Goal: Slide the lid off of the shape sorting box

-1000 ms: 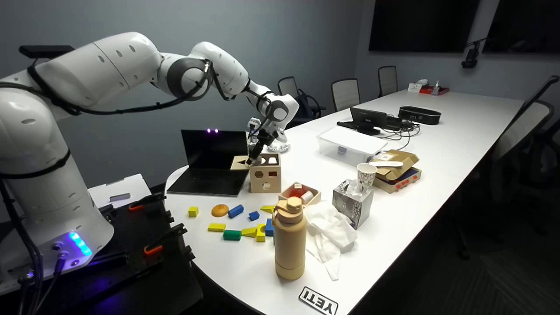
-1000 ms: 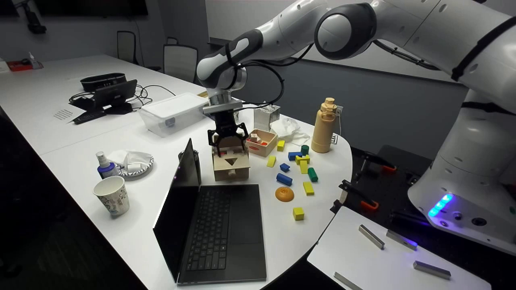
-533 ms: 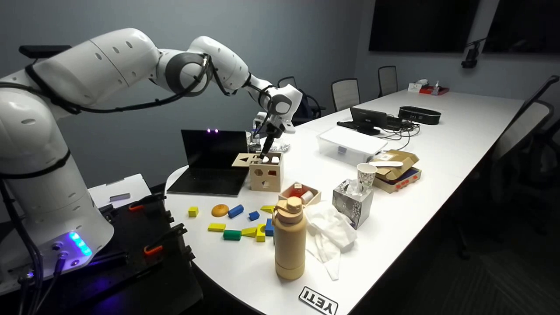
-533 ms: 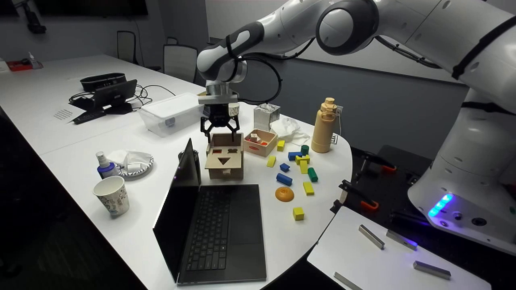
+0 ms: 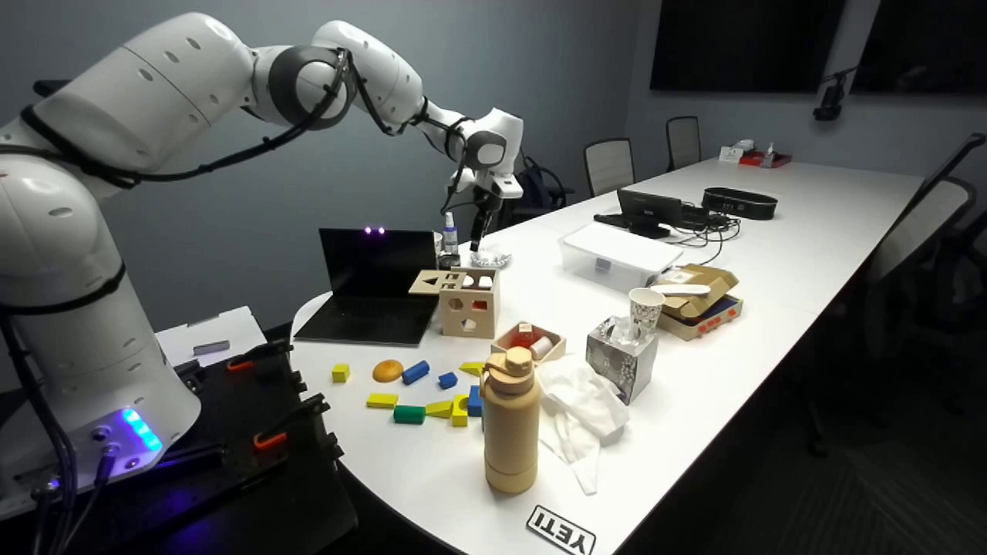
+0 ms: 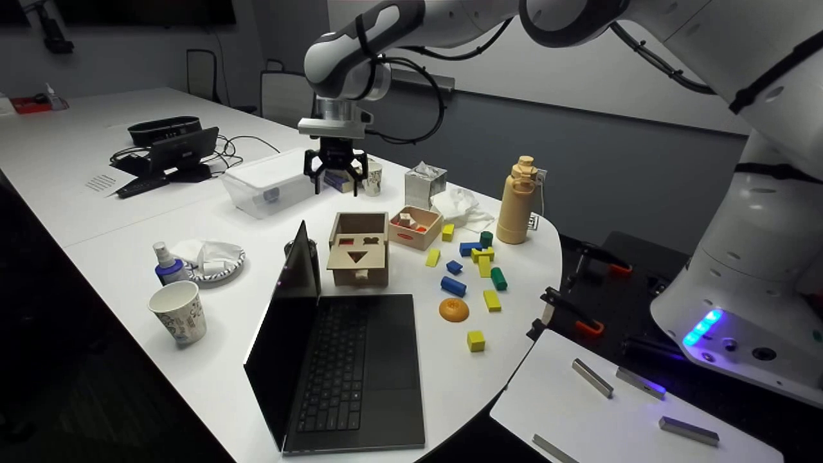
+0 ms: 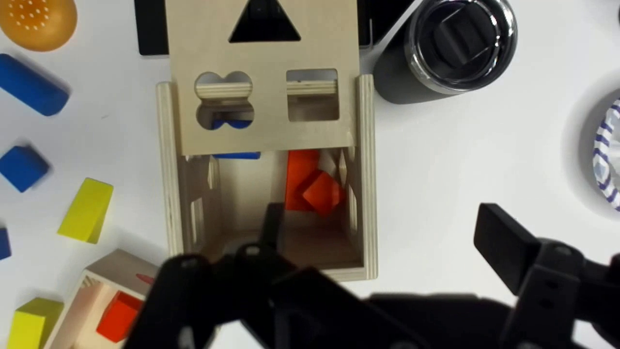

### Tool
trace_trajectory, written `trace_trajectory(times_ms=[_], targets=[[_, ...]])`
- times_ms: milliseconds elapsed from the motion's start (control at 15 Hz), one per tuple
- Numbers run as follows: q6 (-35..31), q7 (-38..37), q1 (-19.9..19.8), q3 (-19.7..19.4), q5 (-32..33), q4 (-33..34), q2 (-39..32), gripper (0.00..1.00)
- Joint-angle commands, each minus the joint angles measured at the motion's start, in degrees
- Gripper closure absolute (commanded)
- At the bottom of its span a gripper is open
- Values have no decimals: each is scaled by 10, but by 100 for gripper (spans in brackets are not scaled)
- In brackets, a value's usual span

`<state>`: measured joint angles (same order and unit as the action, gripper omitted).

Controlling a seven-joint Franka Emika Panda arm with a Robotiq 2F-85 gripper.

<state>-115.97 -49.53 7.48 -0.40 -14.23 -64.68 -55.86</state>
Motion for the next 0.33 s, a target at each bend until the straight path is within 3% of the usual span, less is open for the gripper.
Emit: trace_trajectory(times_ms=[0, 267], targets=[[-43, -36, 22, -14, 18, -111, 88, 0], [-59, -49, 29, -16, 32, -165, 130, 0]])
